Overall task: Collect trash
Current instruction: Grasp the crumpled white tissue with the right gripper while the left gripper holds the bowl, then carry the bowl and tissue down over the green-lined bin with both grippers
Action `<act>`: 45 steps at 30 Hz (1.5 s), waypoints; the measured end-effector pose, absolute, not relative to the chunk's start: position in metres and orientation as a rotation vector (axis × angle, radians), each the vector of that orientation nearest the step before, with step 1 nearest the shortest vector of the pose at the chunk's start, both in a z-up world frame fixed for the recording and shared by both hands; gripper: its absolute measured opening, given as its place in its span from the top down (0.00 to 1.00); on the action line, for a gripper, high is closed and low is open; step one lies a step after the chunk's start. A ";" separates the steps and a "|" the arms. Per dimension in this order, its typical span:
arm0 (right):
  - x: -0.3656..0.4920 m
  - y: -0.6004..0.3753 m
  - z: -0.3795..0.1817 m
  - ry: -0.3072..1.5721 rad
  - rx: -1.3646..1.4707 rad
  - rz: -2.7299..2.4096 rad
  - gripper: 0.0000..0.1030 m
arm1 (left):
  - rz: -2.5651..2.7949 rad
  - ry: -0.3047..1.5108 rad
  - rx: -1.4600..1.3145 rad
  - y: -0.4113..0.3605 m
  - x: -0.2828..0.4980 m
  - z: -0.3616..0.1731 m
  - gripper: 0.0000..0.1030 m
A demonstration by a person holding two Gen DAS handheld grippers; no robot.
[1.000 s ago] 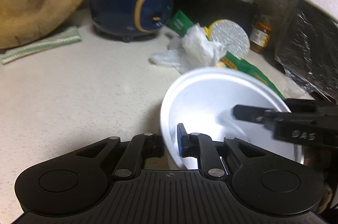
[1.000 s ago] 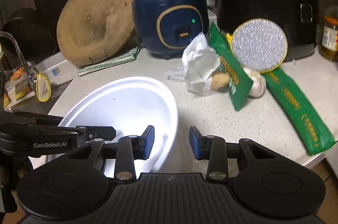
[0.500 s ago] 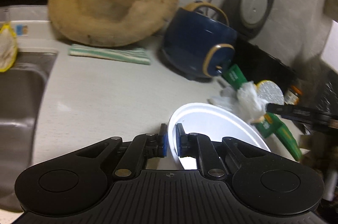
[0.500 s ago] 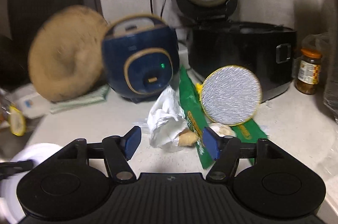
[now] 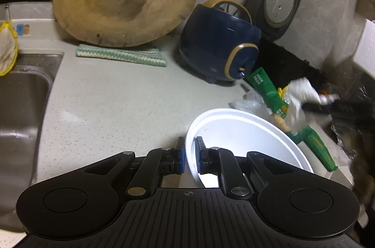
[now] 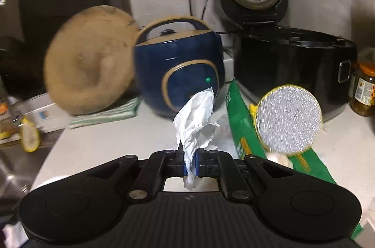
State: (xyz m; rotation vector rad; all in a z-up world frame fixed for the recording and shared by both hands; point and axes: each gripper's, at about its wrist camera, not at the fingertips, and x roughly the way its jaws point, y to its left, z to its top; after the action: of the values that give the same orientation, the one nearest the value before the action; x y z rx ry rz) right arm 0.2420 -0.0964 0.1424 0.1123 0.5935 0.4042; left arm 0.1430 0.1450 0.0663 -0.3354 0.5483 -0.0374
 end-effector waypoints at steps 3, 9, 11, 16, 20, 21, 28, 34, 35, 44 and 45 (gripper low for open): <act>0.224 -0.103 0.130 0.683 0.089 0.426 0.94 | -0.032 0.582 -0.312 0.139 0.148 0.062 0.88; 0.215 -0.108 0.100 0.719 -0.071 0.277 0.73 | -0.060 0.613 -0.285 0.135 0.149 0.056 0.86; 0.214 -0.115 0.101 0.677 -0.071 0.248 0.47 | -0.085 0.595 -0.291 0.136 0.147 0.055 0.85; 0.211 -0.121 0.110 0.606 -0.045 0.275 0.36 | -0.123 0.580 -0.303 0.134 0.147 0.055 0.83; 0.222 -0.097 0.093 0.627 -0.091 0.289 0.35 | -0.081 0.604 -0.293 0.132 0.149 0.054 0.84; 0.228 -0.093 0.087 0.649 -0.079 0.299 0.35 | -0.064 0.607 -0.299 0.133 0.147 0.053 0.85; 0.215 -0.089 0.083 0.694 0.015 0.388 0.95 | -0.066 0.555 -0.346 0.141 0.142 0.055 0.86; 0.154 -0.122 0.111 0.586 0.044 0.409 0.95 | -0.129 0.492 -0.300 0.124 0.133 0.067 0.87; 0.142 -0.129 0.112 0.576 0.052 0.409 0.95 | -0.152 0.486 -0.299 0.118 0.131 0.068 0.87; 0.046 -0.203 0.076 0.587 0.129 0.247 0.95 | -0.449 0.430 -0.204 0.019 0.099 0.075 0.87; 0.037 -0.214 0.067 0.604 0.137 0.218 0.95 | -0.485 0.439 -0.186 0.004 0.096 0.070 0.87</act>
State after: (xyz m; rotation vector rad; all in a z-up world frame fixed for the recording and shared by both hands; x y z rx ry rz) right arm 0.0369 -0.2138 0.0674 0.1375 0.6041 0.2178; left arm 0.0964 0.0042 0.0704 -0.1862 0.4389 -0.4852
